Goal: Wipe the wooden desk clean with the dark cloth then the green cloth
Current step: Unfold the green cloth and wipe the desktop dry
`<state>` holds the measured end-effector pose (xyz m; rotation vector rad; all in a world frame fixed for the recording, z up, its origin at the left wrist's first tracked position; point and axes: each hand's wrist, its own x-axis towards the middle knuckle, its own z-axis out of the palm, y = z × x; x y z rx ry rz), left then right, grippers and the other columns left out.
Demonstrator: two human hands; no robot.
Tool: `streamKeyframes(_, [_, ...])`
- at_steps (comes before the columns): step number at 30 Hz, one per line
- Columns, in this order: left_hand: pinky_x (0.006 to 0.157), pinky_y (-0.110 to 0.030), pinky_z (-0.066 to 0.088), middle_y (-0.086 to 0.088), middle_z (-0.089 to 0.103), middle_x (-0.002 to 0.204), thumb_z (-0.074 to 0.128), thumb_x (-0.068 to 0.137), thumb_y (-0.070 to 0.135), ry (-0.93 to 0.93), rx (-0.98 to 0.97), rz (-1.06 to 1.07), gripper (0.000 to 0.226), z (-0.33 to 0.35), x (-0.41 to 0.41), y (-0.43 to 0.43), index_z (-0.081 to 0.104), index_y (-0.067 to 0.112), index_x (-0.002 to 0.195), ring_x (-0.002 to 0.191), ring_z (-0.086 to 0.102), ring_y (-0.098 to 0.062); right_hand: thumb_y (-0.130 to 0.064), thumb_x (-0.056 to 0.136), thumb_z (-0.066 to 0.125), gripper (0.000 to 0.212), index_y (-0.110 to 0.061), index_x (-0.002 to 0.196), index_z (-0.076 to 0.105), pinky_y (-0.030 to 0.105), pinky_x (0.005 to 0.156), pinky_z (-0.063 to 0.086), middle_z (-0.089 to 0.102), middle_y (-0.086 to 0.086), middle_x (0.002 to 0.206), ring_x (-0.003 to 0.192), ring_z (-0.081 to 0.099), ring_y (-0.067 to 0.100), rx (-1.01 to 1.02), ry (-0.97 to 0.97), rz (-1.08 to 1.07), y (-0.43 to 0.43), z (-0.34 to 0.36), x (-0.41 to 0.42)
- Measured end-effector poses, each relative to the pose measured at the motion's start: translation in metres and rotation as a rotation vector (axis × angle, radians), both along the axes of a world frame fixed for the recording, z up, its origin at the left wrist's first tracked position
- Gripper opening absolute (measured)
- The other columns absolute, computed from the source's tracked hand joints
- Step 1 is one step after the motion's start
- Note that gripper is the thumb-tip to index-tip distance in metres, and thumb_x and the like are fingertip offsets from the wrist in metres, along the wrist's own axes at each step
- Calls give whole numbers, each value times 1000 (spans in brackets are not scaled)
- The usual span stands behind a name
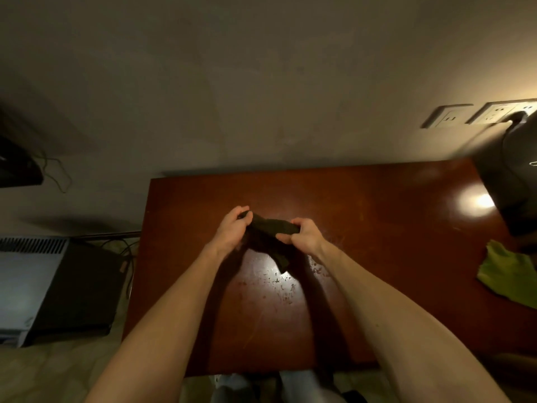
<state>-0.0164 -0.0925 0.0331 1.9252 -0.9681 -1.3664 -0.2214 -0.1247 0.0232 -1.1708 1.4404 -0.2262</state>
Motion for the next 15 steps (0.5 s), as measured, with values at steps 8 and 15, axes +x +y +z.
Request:
streamKeyframes(8, [46,-16,47,3,66,93,56,105,50,-296,-62,-287,25,1,43,14,55,27,97,76,67,-15,-17,98,71,17,-8,109,61,50,102,55,71,15,114,110,68,27,-40,66,258,-9,5,6])
streamKeyframes(15, [63,-24,51,-4,69,99,57,108,30,-233,-39,-75,15,-8,60,-6,59,16,112,86,67,-17,-16,105,61,11,-9,114,63,34,90,53,67,3,109,108,65,25,-153,64,-64,-20,-17,35])
